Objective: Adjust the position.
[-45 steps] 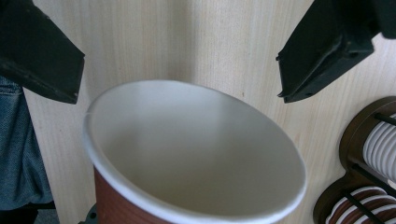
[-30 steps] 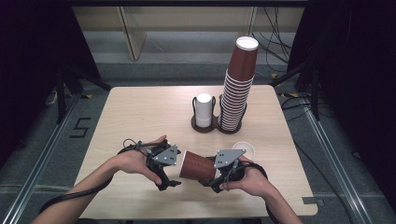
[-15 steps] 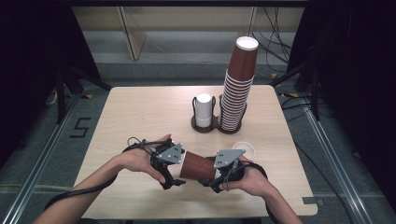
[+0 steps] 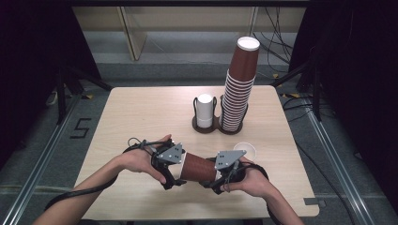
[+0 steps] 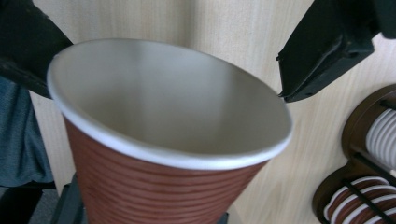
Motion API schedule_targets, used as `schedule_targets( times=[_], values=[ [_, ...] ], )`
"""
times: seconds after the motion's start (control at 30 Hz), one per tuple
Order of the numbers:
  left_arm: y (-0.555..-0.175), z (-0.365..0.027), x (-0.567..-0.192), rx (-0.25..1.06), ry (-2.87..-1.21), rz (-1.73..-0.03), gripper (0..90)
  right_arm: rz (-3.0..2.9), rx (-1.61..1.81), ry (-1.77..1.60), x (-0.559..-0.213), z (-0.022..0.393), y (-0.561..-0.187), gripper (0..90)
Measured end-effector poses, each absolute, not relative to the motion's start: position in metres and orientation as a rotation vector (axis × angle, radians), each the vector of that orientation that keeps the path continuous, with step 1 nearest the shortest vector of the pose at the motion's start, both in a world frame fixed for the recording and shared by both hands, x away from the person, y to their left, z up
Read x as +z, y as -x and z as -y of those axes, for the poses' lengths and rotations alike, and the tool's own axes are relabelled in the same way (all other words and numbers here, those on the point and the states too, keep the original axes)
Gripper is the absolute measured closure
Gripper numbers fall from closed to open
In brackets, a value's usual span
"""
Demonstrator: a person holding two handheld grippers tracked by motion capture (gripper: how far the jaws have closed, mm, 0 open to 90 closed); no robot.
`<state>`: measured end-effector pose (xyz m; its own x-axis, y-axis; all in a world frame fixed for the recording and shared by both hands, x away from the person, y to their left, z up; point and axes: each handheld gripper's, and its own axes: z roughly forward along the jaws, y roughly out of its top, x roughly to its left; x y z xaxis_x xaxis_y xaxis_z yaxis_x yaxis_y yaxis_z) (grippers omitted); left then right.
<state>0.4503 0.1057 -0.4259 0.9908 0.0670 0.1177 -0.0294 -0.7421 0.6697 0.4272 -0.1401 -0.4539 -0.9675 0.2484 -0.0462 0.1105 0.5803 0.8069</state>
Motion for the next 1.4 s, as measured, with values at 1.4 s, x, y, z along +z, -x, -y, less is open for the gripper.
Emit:
schedule_targets(
  times=[1.4],
  values=[
    [-0.4484,-0.0989,-0.4242,0.181,-2.333,0.106,6.2,-2.675,1.325,-0.242,-0.4544,0.1353,-0.4274,21.9]
  ],
)
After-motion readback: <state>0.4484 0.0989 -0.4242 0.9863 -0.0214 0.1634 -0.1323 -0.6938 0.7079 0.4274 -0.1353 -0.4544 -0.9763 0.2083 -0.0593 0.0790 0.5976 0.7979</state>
